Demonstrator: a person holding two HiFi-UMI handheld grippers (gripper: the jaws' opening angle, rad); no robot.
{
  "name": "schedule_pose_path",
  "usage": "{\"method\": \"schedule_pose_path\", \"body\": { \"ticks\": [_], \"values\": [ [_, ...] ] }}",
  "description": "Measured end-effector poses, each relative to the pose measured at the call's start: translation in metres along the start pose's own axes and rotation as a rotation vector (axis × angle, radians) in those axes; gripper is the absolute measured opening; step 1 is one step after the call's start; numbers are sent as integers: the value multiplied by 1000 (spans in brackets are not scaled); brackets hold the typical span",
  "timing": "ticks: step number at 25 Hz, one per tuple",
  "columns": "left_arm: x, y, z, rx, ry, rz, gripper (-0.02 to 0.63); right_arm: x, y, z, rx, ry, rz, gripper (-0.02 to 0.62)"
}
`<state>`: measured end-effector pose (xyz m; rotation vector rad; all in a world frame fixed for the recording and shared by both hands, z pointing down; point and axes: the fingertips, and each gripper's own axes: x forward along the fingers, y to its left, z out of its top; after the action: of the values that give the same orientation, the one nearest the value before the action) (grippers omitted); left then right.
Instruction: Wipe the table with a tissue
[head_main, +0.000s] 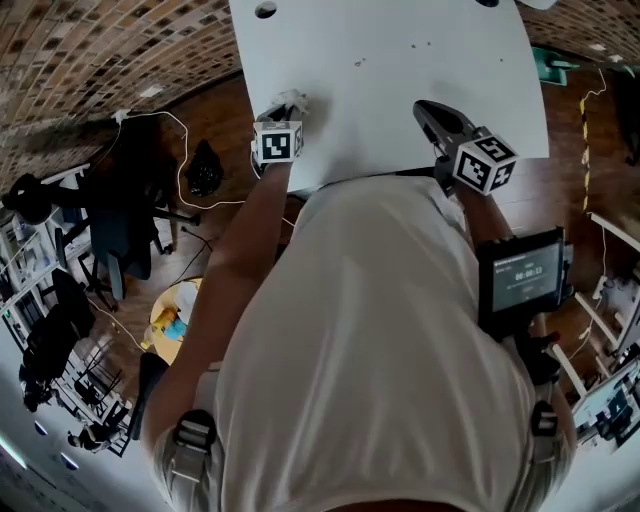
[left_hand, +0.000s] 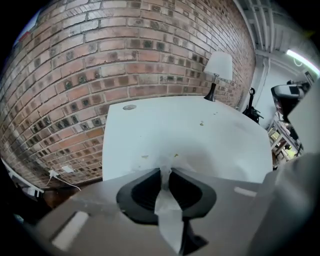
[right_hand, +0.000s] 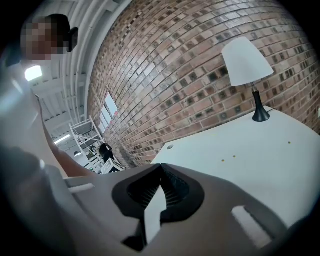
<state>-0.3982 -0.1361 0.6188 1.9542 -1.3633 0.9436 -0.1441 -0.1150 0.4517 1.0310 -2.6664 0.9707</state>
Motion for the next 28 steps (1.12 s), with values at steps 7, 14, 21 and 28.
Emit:
{"method": "schedule_pose_path", "body": {
  "ticks": [7, 14, 21, 28],
  "values": [
    [7, 5, -8, 23, 110, 48, 63, -6, -7, 0, 22, -1, 3, 8],
    [23, -3, 0, 44, 104, 50, 61, -9, -21, 6, 34, -2, 6, 8],
    [41, -23, 20, 213, 108, 66, 50, -18, -44, 6, 51, 18, 12, 8],
    [48, -62, 26, 347, 126, 12, 35, -23, -67, 22, 44, 47, 53, 8]
  ]
}}
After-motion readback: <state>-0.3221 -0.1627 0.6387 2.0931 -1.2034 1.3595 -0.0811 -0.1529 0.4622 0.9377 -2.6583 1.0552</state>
